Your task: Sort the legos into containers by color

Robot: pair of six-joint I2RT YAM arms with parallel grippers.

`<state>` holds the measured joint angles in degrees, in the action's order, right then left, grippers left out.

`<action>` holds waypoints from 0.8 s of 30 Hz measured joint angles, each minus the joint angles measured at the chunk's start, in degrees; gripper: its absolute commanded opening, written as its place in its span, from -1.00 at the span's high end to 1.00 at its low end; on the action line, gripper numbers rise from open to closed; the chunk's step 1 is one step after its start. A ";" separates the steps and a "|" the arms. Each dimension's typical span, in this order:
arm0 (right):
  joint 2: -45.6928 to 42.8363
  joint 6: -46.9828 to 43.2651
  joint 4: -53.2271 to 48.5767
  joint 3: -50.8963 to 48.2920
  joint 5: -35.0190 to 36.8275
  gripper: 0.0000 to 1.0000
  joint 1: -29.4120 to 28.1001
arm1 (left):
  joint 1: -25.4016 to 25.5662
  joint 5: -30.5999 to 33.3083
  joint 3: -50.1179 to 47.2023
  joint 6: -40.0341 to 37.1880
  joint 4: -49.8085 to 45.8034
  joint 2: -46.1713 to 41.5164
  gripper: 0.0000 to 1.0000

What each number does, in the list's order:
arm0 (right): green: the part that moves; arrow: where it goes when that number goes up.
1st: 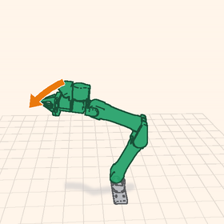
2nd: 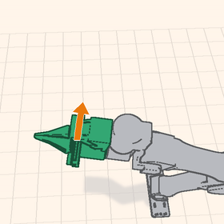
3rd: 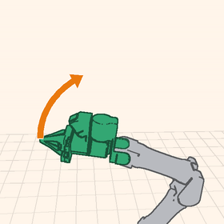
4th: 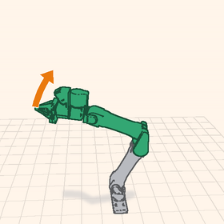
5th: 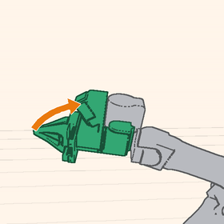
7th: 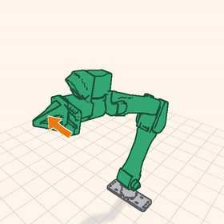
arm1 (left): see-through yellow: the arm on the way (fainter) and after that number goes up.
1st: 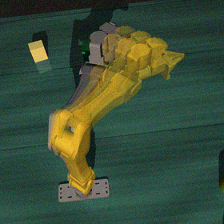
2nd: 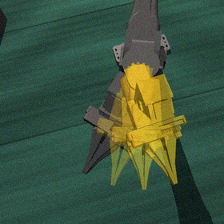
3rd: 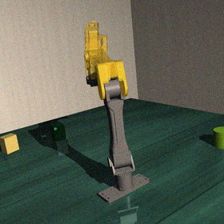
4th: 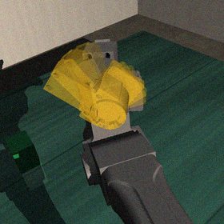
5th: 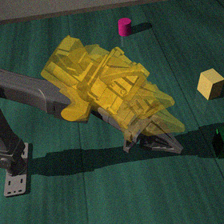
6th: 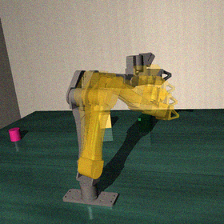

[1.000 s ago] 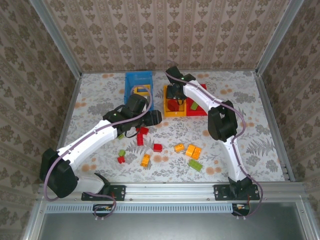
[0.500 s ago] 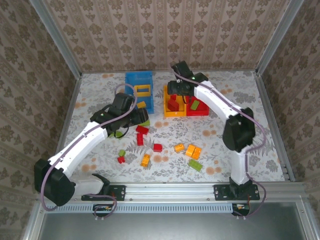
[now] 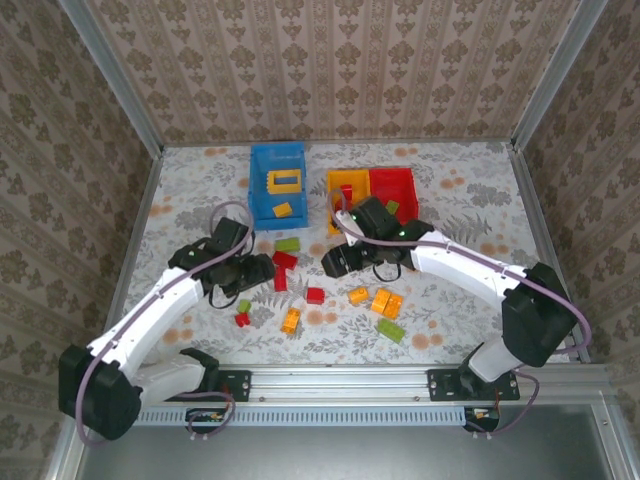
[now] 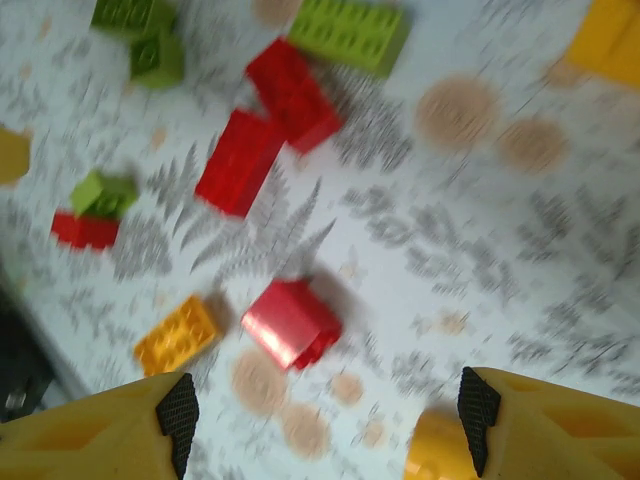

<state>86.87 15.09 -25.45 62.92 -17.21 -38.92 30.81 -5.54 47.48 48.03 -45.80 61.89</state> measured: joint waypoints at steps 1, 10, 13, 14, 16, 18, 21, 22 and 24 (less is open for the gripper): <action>-0.37 -0.04 0.04 -0.68 -0.81 -0.46 -0.04 | 2.05 -0.74 -0.24 -0.02 -0.11 -0.02 -0.43; -3.93 0.07 0.48 -3.43 -6.97 -0.60 -0.04 | 20.44 -0.74 -0.11 -0.96 -0.79 11.76 -0.53; -5.60 0.26 0.98 -3.65 -8.17 -0.60 -0.04 | 22.53 0.46 -0.66 -0.92 0.15 14.53 -0.54; -6.21 0.26 1.01 -3.78 -8.35 -0.61 -0.04 | 22.97 0.72 -0.66 -0.98 0.63 15.45 -0.54; -7.52 0.26 0.90 -4.04 -8.39 -0.61 -0.02 | 24.15 1.27 -0.55 -1.16 1.57 17.84 -0.54; -8.85 0.26 0.85 -4.44 -8.48 -0.61 0.13 | 25.24 1.81 -0.26 -1.33 1.88 21.03 -0.52; -10.14 0.46 0.81 -5.38 -8.52 -0.61 0.92 | 25.81 2.62 -0.15 -1.31 1.86 23.93 -0.47; -10.32 0.55 0.79 -5.64 -8.52 -0.61 1.16 | 25.81 2.91 -0.15 -1.29 1.88 24.26 -0.43; -10.56 1.05 0.85 -6.16 -8.57 -0.61 1.57 | 25.79 3.61 -0.15 -1.25 2.08 24.33 -0.29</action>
<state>76.31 16.14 -24.60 56.75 -25.78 -37.34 56.60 -1.93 47.33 46.78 -43.72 86.21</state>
